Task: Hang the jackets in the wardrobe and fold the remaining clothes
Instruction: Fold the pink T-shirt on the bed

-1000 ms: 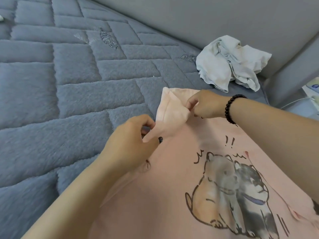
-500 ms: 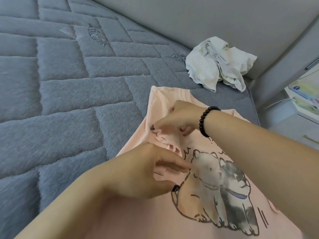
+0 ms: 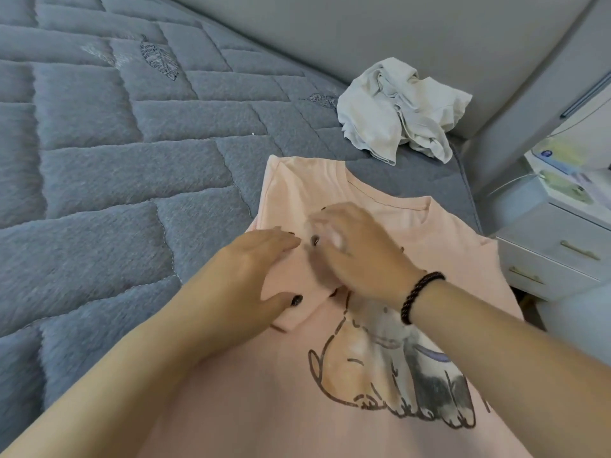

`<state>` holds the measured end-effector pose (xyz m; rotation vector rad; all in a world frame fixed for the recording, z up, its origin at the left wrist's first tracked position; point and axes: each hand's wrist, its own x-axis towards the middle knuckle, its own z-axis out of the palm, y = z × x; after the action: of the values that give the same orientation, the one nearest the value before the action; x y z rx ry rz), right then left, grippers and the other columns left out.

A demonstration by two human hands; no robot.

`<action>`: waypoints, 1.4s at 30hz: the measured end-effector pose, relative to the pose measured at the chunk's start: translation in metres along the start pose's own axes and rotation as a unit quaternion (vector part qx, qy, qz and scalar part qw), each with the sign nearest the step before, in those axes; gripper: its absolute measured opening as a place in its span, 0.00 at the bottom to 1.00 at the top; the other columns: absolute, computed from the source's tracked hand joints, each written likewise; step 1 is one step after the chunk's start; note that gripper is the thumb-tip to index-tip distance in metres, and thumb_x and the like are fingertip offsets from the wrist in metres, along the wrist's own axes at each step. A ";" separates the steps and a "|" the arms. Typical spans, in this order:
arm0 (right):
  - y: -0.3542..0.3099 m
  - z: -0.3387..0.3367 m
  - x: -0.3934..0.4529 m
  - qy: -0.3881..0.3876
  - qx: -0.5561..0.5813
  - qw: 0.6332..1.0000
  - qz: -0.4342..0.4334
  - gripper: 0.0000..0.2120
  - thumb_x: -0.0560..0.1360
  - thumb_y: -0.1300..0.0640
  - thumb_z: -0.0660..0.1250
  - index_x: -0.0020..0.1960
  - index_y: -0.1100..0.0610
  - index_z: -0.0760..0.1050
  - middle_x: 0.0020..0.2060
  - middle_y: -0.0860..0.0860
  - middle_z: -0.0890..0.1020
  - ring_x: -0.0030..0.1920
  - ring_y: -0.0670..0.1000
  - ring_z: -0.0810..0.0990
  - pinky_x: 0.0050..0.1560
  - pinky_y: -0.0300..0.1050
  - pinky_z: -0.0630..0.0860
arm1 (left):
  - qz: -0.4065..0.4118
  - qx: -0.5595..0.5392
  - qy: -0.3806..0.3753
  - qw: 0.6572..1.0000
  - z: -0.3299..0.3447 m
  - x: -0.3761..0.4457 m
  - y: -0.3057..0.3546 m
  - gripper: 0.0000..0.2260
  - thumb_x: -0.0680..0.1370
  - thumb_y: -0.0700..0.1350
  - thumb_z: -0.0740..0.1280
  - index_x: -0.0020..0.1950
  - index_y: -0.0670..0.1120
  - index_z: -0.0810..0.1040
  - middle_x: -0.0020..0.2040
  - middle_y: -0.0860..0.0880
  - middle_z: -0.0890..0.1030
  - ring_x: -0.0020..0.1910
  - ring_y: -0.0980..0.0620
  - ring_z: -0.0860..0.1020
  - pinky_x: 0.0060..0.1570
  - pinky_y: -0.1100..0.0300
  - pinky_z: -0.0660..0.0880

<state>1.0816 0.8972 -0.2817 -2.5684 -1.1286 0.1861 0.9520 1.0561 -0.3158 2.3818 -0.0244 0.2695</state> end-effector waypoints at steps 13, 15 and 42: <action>0.076 0.033 -0.071 -0.004 -0.144 0.985 0.093 0.33 0.75 0.31 0.39 0.77 0.41 0.38 0.78 0.44 0.41 0.77 0.46 0.39 0.77 0.53 0.43 | -0.010 0.263 -0.100 0.960 0.008 -0.006 0.000 0.35 0.72 0.69 0.39 0.78 0.61 0.41 0.78 0.60 0.38 0.75 0.59 0.32 0.74 0.48 0.33; 0.079 0.033 -0.072 0.011 -0.131 0.987 0.090 0.35 0.74 0.31 0.39 0.78 0.42 0.40 0.78 0.45 0.43 0.77 0.47 0.40 0.76 0.54 0.43 | 0.012 0.257 -0.104 0.961 0.007 -0.003 0.009 0.33 0.74 0.67 0.45 0.79 0.59 0.49 0.79 0.57 0.46 0.78 0.56 0.39 0.75 0.42 0.39; 0.134 -0.049 -0.063 0.405 0.316 0.856 0.053 0.11 0.74 0.59 0.61 0.50 0.50 0.80 0.49 0.37 0.79 0.53 0.35 0.76 0.53 0.28 0.71 | -0.132 0.214 0.058 0.966 0.084 0.167 0.005 0.31 0.78 0.65 0.44 0.76 0.49 0.60 0.77 0.49 0.60 0.76 0.48 0.57 0.74 0.47 0.53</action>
<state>1.1437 0.7545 -0.2833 -1.7901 -0.4765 -0.4096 1.1302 1.0055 -0.3387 2.7526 0.4441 0.3095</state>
